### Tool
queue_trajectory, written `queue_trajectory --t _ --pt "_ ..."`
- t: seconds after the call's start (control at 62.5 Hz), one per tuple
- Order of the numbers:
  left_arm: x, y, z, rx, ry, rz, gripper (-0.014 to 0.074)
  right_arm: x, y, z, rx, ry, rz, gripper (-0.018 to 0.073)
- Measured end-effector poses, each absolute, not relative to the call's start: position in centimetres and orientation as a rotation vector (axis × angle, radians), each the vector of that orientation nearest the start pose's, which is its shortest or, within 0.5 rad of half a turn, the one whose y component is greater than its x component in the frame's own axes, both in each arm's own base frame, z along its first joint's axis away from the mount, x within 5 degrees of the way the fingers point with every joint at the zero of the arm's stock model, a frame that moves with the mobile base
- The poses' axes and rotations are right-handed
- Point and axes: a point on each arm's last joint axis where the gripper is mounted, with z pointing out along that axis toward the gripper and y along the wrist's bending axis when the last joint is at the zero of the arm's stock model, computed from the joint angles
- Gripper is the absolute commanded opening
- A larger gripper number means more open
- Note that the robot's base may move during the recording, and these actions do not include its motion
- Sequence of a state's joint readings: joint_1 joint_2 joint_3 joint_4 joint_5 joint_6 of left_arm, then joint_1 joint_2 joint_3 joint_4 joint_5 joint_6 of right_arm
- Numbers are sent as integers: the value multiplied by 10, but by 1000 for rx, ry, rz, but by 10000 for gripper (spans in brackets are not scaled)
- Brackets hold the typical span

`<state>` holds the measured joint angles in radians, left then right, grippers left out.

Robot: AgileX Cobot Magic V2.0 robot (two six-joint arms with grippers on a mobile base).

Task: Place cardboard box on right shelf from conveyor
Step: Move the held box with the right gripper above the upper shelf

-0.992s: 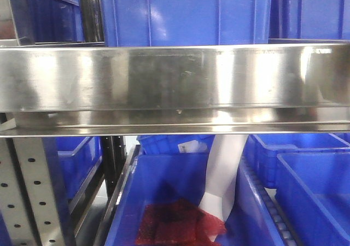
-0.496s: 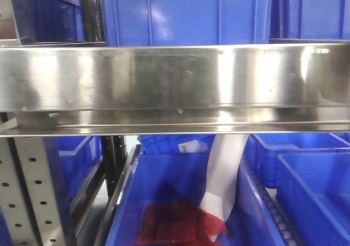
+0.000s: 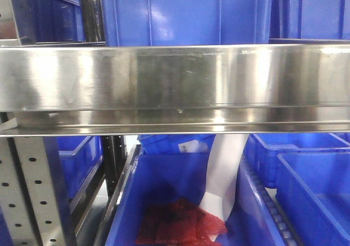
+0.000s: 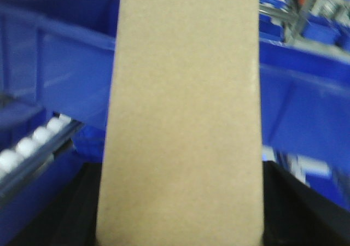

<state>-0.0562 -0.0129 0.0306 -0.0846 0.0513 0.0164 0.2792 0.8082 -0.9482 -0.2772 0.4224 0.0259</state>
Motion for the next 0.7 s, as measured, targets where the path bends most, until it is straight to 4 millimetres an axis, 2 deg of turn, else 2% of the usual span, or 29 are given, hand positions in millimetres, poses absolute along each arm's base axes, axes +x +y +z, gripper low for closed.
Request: queue_trajectory --t 0.208,0.416,0.56,0.704 --pt "57 -4 199 -6 1553 -102 -119 201 75 421 -807 1631 -242 161" --pt "57 -4 199 -6 1553 -102 -119 228 109 403 -1228 1478 -436 161" --pt "57 -4 199 -6 1553 -102 -119 242 125 386 -1396 1410 -500 161" --pt "57 -4 199 -6 1553 -102 -119 254 134 374 -1436 1388 -504 161"
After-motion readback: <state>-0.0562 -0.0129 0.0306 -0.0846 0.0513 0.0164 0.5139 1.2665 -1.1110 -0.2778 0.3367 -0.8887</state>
